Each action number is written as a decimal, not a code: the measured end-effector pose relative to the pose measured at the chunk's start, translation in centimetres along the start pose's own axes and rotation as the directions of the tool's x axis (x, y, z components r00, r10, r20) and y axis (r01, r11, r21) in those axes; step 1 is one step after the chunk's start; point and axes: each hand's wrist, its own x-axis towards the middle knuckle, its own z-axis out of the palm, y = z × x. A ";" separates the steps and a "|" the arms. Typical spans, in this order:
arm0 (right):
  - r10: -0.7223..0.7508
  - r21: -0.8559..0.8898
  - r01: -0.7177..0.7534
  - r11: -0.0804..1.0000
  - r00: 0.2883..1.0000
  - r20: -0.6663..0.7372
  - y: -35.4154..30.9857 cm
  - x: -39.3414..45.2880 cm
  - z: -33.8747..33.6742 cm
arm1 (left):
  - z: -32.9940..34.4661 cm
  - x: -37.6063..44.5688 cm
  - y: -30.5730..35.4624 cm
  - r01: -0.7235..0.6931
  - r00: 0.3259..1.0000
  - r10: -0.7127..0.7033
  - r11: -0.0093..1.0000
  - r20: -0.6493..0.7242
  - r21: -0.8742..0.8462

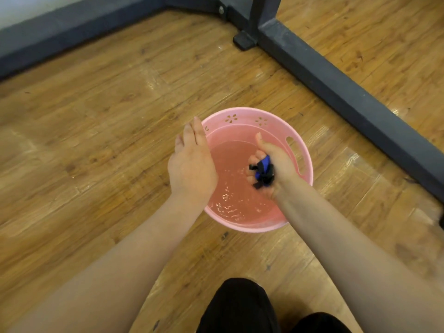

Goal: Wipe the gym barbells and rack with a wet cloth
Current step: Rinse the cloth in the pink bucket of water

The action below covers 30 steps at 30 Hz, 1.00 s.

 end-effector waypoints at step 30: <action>0.025 -0.006 -0.025 1.000 0.995 0.098 0.4 -0.7 -0.5 | -0.3 0.0 0.2 0.007 1.000 -0.007 1.000 0.002 0.007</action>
